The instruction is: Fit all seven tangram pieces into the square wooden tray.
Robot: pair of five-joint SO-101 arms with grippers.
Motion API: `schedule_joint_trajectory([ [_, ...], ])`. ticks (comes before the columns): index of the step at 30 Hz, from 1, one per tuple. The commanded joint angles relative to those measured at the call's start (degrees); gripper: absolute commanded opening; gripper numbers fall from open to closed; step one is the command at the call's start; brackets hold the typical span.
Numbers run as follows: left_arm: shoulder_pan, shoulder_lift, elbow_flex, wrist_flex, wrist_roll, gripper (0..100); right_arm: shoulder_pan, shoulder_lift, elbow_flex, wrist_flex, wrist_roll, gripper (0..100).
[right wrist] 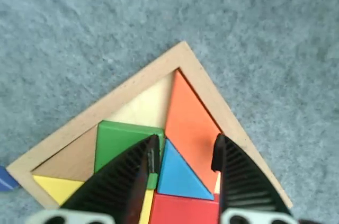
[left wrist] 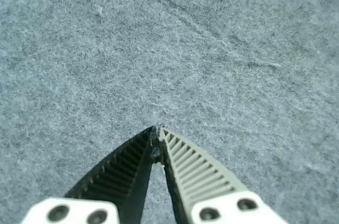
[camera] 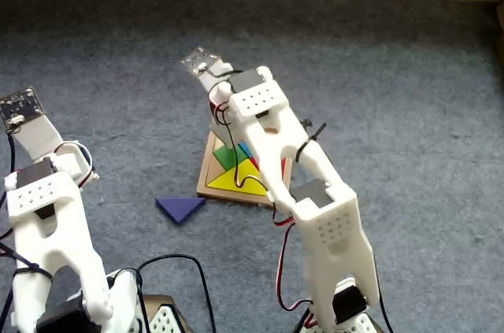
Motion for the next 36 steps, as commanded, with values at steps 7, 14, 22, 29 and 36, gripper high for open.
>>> schedule_joint_trajectory([
  [7, 1.01, -1.27, -0.40, -0.97, 0.09, 1, 0.04, -2.95, 1.80, -2.68, -1.05, 16.6],
  [14, 1.01, -1.27, -0.40, -0.97, 0.09, 1, 1.80, -3.47, 2.15, -0.57, -0.97, 16.6],
  [22, 1.01, -1.27, -0.40, -0.97, 0.09, 1, 1.36, -13.58, 2.68, 7.34, -1.14, 16.6],
  [29, 1.01, -1.27, -0.40, -0.97, 0.09, 1, 1.71, -28.53, 16.57, 7.25, -1.32, 16.6],
  [36, 6.11, -1.36, -0.40, -0.70, -5.27, 1, 1.89, -48.04, 34.95, 6.99, -1.41, 16.6],
])
